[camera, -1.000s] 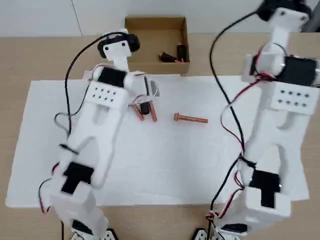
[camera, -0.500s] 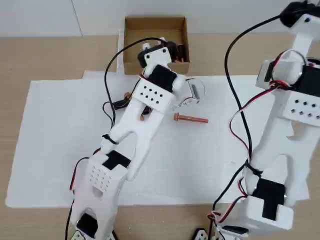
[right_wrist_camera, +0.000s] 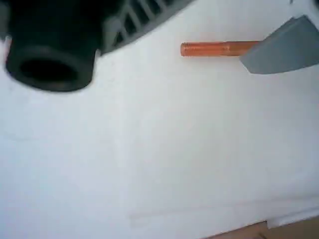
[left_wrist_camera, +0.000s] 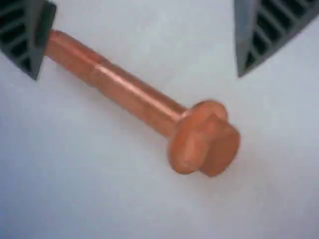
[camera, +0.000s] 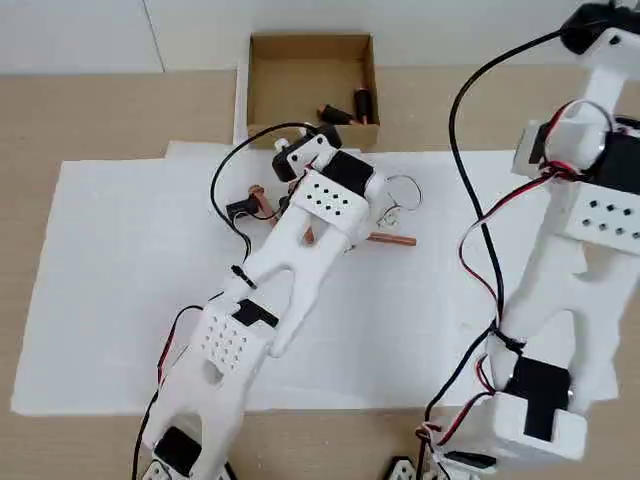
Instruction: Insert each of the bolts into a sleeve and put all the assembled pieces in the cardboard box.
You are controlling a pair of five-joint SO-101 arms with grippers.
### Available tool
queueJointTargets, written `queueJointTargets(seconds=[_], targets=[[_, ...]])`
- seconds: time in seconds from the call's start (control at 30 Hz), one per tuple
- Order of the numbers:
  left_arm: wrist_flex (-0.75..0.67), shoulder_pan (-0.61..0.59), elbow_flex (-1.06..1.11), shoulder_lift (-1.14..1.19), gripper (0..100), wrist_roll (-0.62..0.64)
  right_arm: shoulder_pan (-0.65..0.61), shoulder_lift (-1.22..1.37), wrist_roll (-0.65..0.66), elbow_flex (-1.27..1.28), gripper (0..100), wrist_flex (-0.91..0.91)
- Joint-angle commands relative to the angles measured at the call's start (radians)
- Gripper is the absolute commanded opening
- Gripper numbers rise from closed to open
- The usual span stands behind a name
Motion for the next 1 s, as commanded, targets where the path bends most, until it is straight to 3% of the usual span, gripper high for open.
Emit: queueJointTargets(seconds=[0.0, 0.67, 0.97], targets=[[-0.052, 0.006, -0.041, -0.014, 24, 0.023, 0.01, -0.051, 0.012, -0.003, 1.3, -0.001], [-0.092, 0.008, -0.045, 0.064, 24, 0.04, 0.01, -0.05, 0.011, -0.003, 1.3, 0.001], [-0.094, 0.008, -0.039, 0.066, 4, 0.04, 0.01, -0.056, 0.008, -0.003, 1.3, 0.004]])
